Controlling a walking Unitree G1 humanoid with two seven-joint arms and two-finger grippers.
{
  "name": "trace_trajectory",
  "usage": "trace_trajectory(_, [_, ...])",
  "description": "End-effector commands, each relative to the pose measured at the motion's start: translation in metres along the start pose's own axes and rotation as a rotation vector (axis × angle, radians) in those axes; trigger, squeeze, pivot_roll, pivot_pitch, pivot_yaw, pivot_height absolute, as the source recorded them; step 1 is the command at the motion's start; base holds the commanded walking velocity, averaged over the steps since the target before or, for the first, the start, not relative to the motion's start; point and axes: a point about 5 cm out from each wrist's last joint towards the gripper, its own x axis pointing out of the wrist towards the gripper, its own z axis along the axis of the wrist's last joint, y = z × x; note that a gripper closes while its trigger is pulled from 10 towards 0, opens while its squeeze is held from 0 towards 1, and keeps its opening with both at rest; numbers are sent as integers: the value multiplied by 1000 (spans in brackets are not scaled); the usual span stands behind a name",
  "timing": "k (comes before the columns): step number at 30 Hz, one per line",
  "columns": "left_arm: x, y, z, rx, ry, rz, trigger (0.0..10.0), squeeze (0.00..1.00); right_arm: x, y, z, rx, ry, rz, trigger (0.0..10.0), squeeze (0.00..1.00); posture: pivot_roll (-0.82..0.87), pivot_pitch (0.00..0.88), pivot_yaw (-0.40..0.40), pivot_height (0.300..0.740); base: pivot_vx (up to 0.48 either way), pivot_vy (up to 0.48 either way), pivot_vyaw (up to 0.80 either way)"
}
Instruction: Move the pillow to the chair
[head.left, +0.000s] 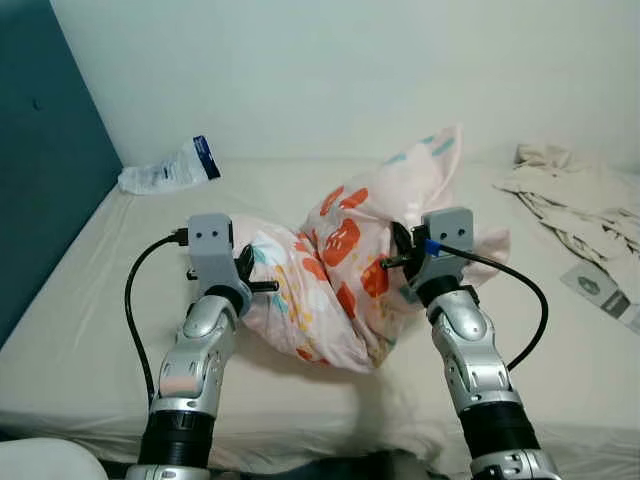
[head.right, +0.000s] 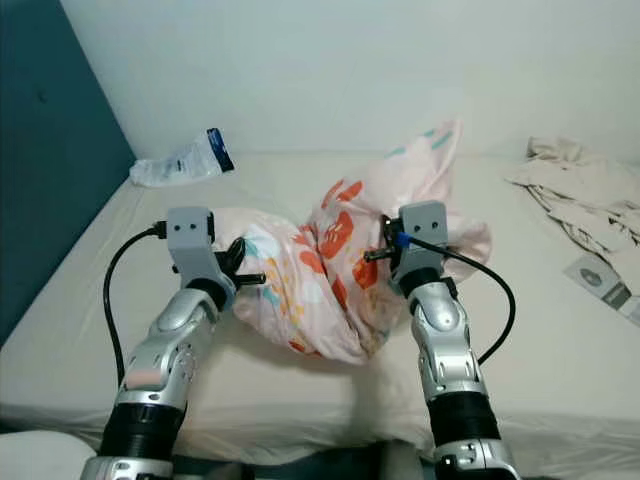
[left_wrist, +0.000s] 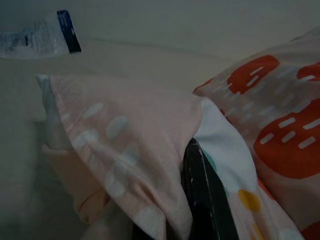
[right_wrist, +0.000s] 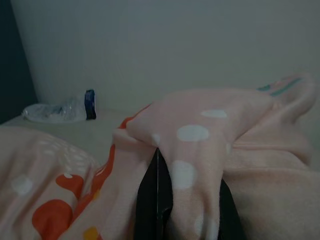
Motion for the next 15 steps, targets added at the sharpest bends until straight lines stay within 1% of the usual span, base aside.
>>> trace_trajectory(1, [2, -8, 11, 3, -49, -38, 10000, 0, 4, 12, 8, -3, -39, 52, 10000, 0, 55, 39, -10, 688, 0, 0, 0])
trace_trajectory(3, [2, -7, 10, 4, -47, -37, 10000, 0, 4, 12, 9, -2, -39, 53, 10000, 0, 55, 39, -11, 693, 0, 0, 0])
trace_trajectory(9, [1, 1, 4, 5, -25, -2, 10000, 0, 5, 14, 10, 1, -42, 64, 10000, 0, 52, 34, -11, 718, 0, 0, 0])
trace_trajectory(15, [1, 4, 7, 39, -50, 5, 10000, 0, 3, 15, 6, 5, -32, 73, 10000, 0, 61, 27, -16, 738, 0, 0, 0])
